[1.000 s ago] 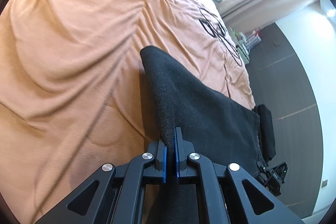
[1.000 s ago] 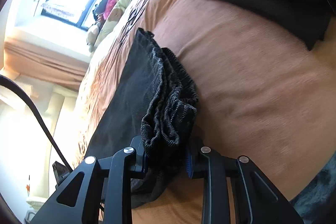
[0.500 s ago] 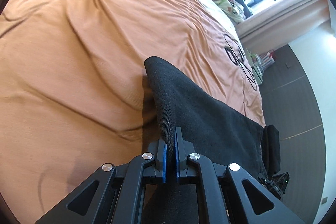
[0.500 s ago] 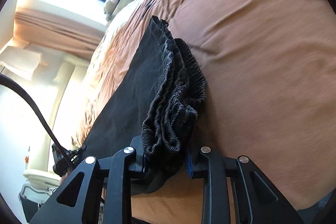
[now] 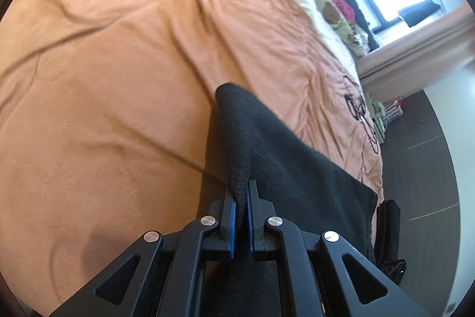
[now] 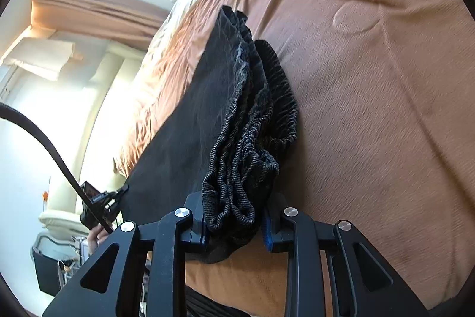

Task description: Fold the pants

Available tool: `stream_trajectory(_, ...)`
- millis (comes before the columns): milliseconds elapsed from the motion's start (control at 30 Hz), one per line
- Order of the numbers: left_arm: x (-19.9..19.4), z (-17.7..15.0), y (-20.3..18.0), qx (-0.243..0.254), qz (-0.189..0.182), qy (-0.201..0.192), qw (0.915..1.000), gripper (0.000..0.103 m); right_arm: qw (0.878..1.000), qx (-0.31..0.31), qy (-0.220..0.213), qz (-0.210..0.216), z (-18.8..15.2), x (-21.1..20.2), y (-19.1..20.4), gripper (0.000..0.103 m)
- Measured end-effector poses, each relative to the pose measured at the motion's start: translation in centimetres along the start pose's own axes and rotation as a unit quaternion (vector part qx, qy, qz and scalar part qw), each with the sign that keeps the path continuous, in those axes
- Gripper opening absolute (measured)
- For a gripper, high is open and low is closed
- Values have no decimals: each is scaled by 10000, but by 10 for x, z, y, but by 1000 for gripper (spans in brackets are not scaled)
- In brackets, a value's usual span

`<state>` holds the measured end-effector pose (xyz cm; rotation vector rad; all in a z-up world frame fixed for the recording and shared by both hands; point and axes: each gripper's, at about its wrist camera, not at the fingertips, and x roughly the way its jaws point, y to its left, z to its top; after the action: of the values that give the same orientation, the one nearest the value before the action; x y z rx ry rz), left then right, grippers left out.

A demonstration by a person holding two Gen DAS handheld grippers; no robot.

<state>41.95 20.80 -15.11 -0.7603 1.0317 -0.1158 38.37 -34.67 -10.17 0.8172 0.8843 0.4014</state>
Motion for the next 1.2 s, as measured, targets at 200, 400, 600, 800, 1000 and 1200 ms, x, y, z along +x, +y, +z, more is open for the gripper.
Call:
stream_trajectory(200, 10, -24, 34, -349, 313, 223, 9987, 33, 9999, 88, 41, -126, 20, 5, -28, 23)
stream_trajectory(400, -2, -54, 59, -513, 82, 279, 9983, 53, 9997, 65, 7, -215, 32, 8, -37, 23)
stream_trajectory(600, -13, -77, 66, -549, -84, 305, 9980, 53, 9997, 100, -47, -200, 31, 8, -38, 23)
stream_trajectory(800, -19, -97, 67, -592, -246, 249, 9976, 53, 9996, -94, -110, -255, 39, 5, -40, 23)
stream_trajectory(1000, -23, -114, 63, -567, -96, -9, 9983, 30, 9997, 89, -208, -126, 13, 9, -37, 23)
stream_trajectory(1200, -47, -123, 56, -564, -421, -247, 9972, 14, 9994, -31, -300, -193, 6, 7, -22, 23)
